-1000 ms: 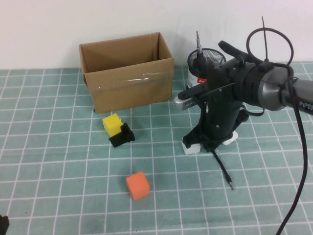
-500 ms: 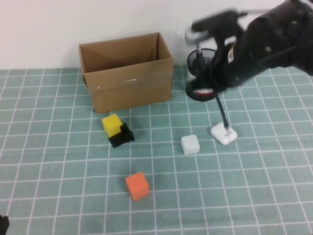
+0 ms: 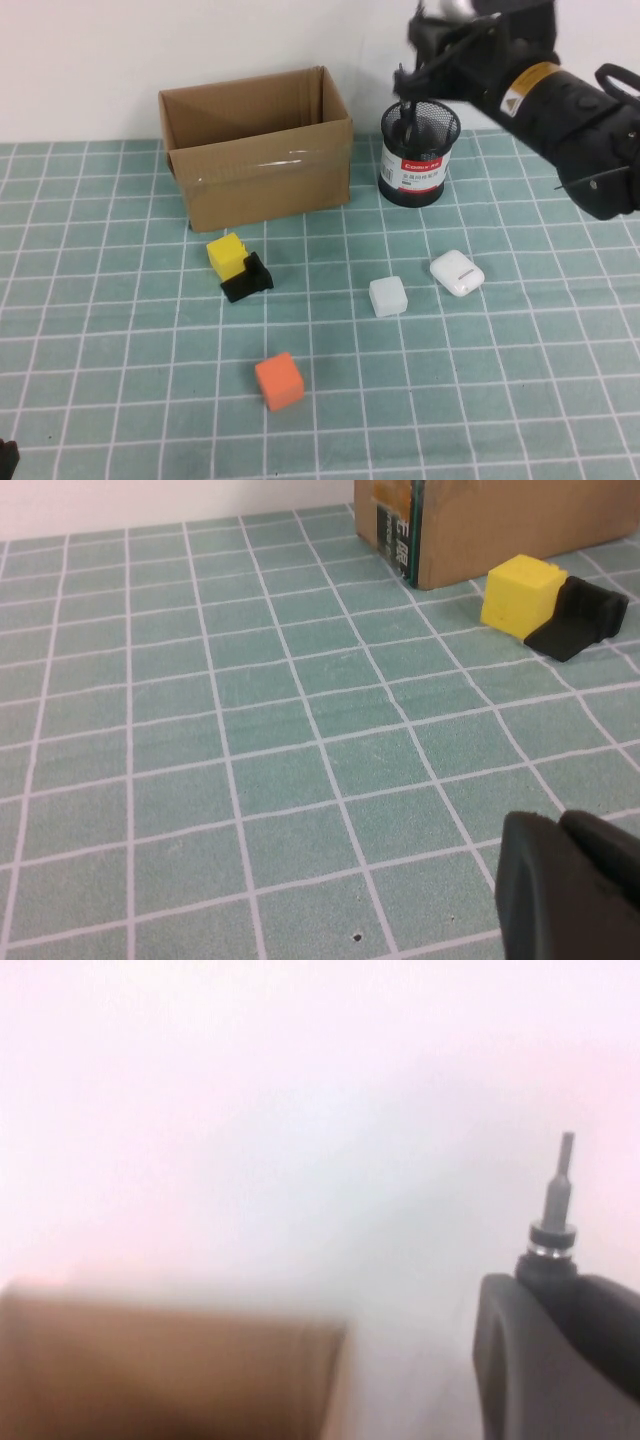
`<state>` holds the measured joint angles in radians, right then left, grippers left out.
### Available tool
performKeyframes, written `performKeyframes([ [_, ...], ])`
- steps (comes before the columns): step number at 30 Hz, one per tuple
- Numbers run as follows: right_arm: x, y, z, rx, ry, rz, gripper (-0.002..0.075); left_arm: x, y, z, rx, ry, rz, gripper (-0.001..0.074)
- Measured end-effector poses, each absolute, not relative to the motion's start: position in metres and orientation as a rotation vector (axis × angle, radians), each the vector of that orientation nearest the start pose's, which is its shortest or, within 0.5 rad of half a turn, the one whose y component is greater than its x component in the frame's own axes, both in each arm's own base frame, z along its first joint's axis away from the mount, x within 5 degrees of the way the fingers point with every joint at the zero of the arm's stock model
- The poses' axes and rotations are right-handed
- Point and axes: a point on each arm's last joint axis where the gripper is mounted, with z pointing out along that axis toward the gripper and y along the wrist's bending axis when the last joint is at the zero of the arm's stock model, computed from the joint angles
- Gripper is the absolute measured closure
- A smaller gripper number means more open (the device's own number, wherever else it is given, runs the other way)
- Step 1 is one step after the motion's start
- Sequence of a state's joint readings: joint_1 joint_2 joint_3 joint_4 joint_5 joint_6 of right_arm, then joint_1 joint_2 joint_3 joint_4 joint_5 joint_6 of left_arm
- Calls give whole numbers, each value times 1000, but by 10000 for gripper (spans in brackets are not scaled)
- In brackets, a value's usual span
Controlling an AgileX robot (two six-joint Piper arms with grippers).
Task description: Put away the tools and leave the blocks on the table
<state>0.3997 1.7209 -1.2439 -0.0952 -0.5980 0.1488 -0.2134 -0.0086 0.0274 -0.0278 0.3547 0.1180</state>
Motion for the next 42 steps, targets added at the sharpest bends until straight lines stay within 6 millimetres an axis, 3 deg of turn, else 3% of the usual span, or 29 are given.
performKeyframes([
  [4, 391, 159, 331, -208, 1329, 378, 729, 52, -12, 172, 289, 1835, -93, 738],
  [11, 418, 167, 295, -207, 1401, 331, 729, 52, -12, 172, 289, 1835, -93, 738],
  [18, 426, 170, 273, -231, 1512, 311, 722, 52, -12, 172, 289, 1835, -93, 738],
  [20, 427, 171, 271, -252, 1525, 293, 662, 52, -12, 172, 289, 1835, -93, 738],
  [25, 427, 172, 268, -260, 1548, 288, 363, 52, -12, 172, 289, 1835, -93, 738],
  [27, 426, 171, 270, -260, 1546, 289, 298, 52, -12, 172, 289, 1835, -93, 738],
  [31, 419, 169, 286, -267, 1571, 292, 306, 52, -12, 172, 289, 1835, -93, 738],
  [35, 400, 163, 314, -292, 1662, 298, 308, 52, -12, 172, 289, 1835, -93, 738],
  [38, 377, 155, 343, -316, 1742, 301, 379, 52, -12, 172, 289, 1835, -93, 738],
  [42, 342, 143, 373, -341, 1856, 310, 582, 52, -12, 172, 289, 1835, -93, 738],
])
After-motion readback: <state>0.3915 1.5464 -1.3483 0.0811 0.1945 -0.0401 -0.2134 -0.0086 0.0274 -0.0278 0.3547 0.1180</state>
